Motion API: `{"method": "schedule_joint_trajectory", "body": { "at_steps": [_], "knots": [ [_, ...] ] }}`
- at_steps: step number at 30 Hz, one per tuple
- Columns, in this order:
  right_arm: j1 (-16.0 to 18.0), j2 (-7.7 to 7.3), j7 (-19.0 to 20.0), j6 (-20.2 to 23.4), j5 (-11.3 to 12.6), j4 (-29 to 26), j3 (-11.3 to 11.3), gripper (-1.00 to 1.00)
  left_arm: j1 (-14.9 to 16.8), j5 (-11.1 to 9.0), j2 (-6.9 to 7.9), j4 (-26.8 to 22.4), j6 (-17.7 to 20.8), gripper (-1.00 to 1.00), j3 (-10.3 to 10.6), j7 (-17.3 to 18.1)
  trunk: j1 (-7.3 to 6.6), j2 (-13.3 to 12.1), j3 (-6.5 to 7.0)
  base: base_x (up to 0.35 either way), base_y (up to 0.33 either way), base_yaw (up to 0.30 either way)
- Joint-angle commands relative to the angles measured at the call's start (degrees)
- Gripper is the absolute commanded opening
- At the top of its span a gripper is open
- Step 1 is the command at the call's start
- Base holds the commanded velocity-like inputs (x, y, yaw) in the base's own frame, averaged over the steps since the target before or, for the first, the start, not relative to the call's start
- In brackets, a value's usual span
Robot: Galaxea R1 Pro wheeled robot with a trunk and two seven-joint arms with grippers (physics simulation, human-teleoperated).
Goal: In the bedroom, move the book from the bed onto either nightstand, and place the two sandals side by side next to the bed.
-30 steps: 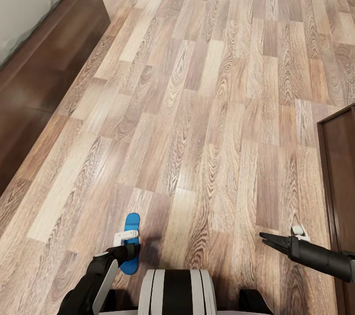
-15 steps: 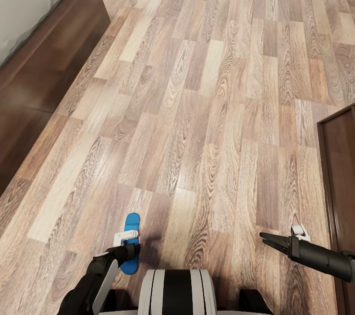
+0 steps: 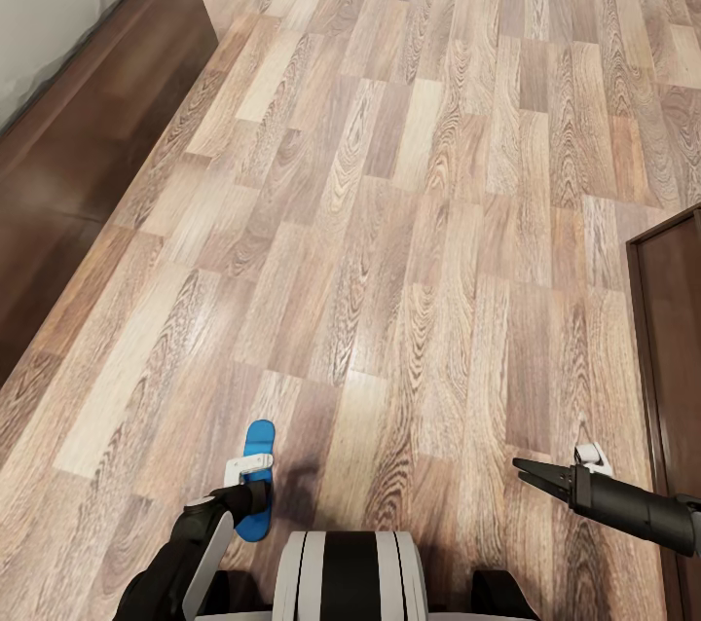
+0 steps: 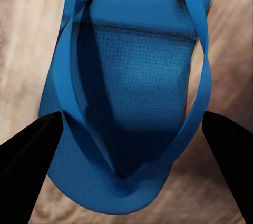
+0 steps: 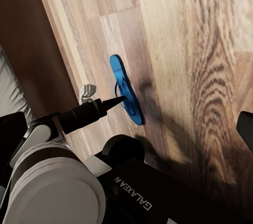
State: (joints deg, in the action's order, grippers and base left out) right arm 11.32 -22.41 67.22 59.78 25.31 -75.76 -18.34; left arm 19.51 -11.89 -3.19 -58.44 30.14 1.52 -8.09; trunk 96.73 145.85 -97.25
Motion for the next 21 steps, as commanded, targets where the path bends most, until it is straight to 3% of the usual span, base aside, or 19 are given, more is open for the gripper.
{"method": "schedule_joint_trajectory", "body": {
  "at_steps": [1, 10, 15, 21],
  "knots": [
    [0.02, 0.0, 0.21, 0.22, -0.08, 0.0, -0.03, 1.0, 0.01, -0.07, 0.03, -0.1, 0.27, -1.0, 0.06, -0.51, 0.0, 0.01, -0.03, 0.0, 0.0, 0.0],
    [0.02, 0.0, 0.21, 0.22, -0.08, 0.0, -0.03, 1.0, 0.01, -0.12, 0.03, -0.1, 0.27, -1.0, 0.06, -0.52, 0.0, 0.01, -0.03, 0.0, 0.0, 0.0],
    [0.02, 0.0, 0.19, 0.22, -0.08, 0.0, -0.03, 1.0, 0.01, -0.15, 0.03, -0.1, 0.27, -1.0, 0.06, -0.52, -0.13, -0.06, 1.08, 0.0, 0.0, 0.0],
    [0.02, 0.0, 0.19, 0.22, -0.08, 0.0, -0.03, 1.0, 0.01, -0.13, 0.03, -0.1, 0.27, -1.0, 0.05, -0.52, -0.13, -0.06, 1.08, 0.0, 0.0, 0.0]
  ]
}}
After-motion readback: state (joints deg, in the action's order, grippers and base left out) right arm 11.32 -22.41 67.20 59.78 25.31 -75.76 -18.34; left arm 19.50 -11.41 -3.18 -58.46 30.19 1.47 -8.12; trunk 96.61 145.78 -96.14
